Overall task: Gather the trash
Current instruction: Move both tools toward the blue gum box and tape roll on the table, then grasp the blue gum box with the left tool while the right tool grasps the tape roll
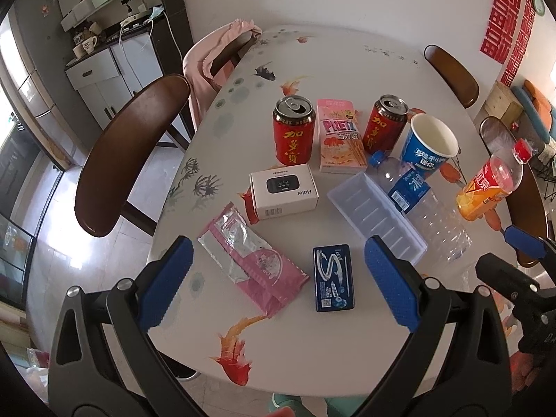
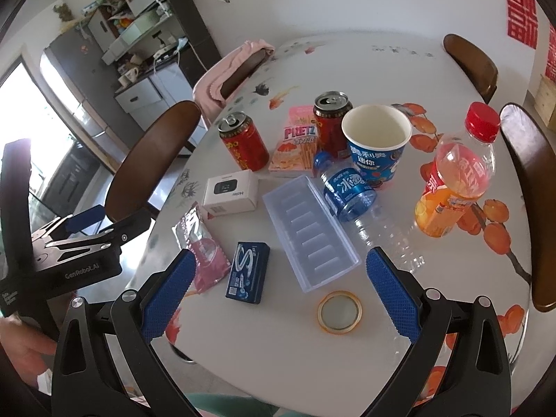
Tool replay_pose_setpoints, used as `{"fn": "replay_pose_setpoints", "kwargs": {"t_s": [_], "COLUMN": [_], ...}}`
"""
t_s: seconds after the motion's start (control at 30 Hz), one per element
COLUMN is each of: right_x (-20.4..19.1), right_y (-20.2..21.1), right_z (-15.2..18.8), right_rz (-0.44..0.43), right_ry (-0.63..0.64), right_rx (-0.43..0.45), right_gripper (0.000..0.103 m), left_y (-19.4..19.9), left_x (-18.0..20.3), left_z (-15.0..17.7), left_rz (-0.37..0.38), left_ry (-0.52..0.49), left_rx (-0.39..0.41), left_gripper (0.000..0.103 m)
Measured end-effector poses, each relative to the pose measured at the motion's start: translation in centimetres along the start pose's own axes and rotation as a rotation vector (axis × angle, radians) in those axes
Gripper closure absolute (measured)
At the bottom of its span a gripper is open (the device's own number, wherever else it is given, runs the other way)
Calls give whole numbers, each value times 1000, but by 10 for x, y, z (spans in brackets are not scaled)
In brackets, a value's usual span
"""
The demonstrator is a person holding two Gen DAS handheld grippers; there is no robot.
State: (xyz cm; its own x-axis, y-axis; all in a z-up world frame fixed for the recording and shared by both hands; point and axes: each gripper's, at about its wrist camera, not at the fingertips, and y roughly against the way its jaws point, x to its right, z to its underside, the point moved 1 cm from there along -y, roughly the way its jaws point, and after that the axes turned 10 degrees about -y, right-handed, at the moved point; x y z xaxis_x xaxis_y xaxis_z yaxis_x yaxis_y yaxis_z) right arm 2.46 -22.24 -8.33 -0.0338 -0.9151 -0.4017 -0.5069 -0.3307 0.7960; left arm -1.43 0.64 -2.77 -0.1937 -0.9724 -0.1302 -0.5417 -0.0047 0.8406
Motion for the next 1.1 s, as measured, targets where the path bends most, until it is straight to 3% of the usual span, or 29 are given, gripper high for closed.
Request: {"fn": "replay_pose_setpoints", "kwargs": {"t_s": [0.47, 0.7, 0.83, 1.1], "right_x": [2, 8, 14, 18], "right_y": [-12, -35, -50, -71], "right_z": [-1, 1, 3, 9], "right_rz": [11, 41, 50, 42], "right_ry": [10, 26, 24, 26], "right_rx": [-30, -72, -103, -155], "right_gripper": [6, 6, 6, 6], "left_y": [-10, -35, -52, -76], "left_x": [-3, -13, -17, 4], "left_z": [5, 14, 22, 35], "left_rz": [-5, -6, 30, 74], "left_ry": [1, 11, 31, -56], "left_rx": [-26, -85, -117, -164], "left_gripper": [7, 7, 7, 7]}}
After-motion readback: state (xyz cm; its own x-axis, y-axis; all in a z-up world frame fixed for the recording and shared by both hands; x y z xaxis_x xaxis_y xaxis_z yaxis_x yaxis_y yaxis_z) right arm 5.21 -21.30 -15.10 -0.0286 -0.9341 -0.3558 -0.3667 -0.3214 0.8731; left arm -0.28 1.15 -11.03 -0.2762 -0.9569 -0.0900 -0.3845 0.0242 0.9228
